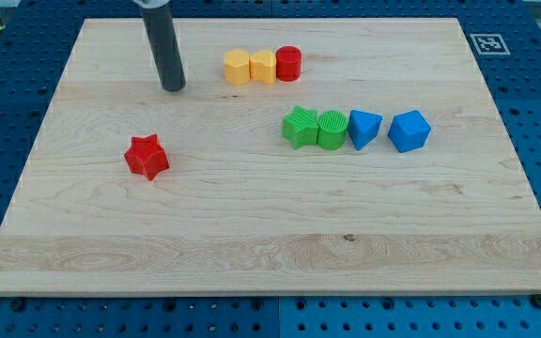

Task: Drag the red star to the bottom left of the yellow hexagon

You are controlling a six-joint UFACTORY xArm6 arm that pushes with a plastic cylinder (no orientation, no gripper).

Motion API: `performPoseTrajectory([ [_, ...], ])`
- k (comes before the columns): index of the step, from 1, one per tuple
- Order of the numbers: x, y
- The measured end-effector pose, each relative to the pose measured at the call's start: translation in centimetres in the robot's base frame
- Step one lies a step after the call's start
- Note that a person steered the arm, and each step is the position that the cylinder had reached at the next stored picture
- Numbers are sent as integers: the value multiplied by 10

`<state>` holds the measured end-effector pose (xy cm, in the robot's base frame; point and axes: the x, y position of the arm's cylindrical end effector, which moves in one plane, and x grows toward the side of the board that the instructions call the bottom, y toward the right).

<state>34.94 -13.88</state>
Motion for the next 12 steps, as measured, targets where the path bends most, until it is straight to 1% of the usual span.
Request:
performPoseTrajectory([
  [1,2,0],
  [3,46,0],
  [4,59,0],
  [5,82,3],
  [6,99,10],
  [7,100,29],
  [8,114,50],
  [10,178,48],
  [11,186,42],
  [12,185,16],
])
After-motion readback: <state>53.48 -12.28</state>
